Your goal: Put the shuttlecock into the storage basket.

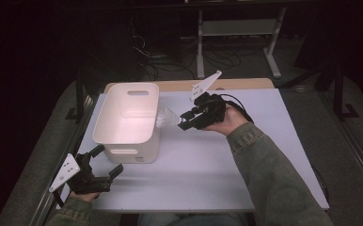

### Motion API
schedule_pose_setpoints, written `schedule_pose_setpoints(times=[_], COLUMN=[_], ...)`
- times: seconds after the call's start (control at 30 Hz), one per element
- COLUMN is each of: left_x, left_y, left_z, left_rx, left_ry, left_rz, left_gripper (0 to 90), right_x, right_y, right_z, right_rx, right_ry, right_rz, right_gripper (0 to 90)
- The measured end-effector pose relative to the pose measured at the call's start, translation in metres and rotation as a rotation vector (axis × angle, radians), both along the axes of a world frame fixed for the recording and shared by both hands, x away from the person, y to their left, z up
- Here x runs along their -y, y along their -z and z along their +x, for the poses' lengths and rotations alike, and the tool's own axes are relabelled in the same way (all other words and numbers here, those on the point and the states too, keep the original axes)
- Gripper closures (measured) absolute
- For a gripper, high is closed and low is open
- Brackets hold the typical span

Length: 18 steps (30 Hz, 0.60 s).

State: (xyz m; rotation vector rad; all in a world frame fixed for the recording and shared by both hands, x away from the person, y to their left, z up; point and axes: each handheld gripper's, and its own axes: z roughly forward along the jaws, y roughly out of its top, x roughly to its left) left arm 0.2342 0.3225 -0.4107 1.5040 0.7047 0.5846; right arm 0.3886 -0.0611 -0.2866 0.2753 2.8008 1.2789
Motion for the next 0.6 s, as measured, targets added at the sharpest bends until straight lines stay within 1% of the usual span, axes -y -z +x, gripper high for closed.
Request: schedule_pose_setpoints(times=[0.03,0.07,0.13,0.17,0.2,0.23,0.27,0.43,0.5,0.53,0.57,0.6], left_x=[0.000,0.000,0.000,0.000,-0.001,0.000,0.000,0.000,0.000,0.000,0.000,0.000], left_y=[0.000,0.000,0.000,0.000,0.000,0.000,0.000,0.000,0.000,0.000,0.000,0.000], left_z=[0.000,0.000,0.000,0.000,0.000,0.000,0.000,0.000,0.000,0.000,0.000,0.000], left_rx=[0.000,0.000,-0.001,-0.002,-0.002,-0.002,-0.001,-0.002,0.000,-0.001,-0.001,-0.001], left_ry=[0.000,0.001,0.004,0.003,0.002,0.003,0.002,0.000,-0.001,-0.001,-0.001,-0.001], left_rz=[0.001,0.000,0.002,0.007,0.016,0.007,-0.002,-0.004,-0.004,-0.005,-0.003,-0.004], left_gripper=[0.0,0.0,0.0,0.0,0.0,0.0,0.0,0.0,0.0,0.0,0.0,0.0], right_x=[-0.001,-0.002,-0.004,-0.005,-0.006,-0.007,-0.008,-0.011,-0.013,-0.014,-0.015,-0.017], right_y=[0.000,0.000,-0.002,-0.002,-0.002,-0.002,-0.003,-0.005,-0.005,-0.006,-0.006,-0.006], right_z=[0.000,0.001,0.000,0.001,0.000,0.000,0.001,0.000,0.002,0.001,0.002,0.003], right_rx=[-0.002,0.007,-0.001,0.008,0.000,0.015,0.011,0.009,0.017,0.005,0.005,0.012], right_ry=[0.001,-0.009,-0.003,-0.012,-0.005,-0.009,-0.013,-0.005,-0.016,-0.009,-0.009,-0.014], right_rz=[0.000,0.003,0.009,0.010,0.007,0.007,0.009,0.014,0.012,0.009,0.012,0.017], right_gripper=[62.8,62.8,62.8,62.8,62.8,62.8,62.8,62.8,62.7,62.7,62.7,62.7])
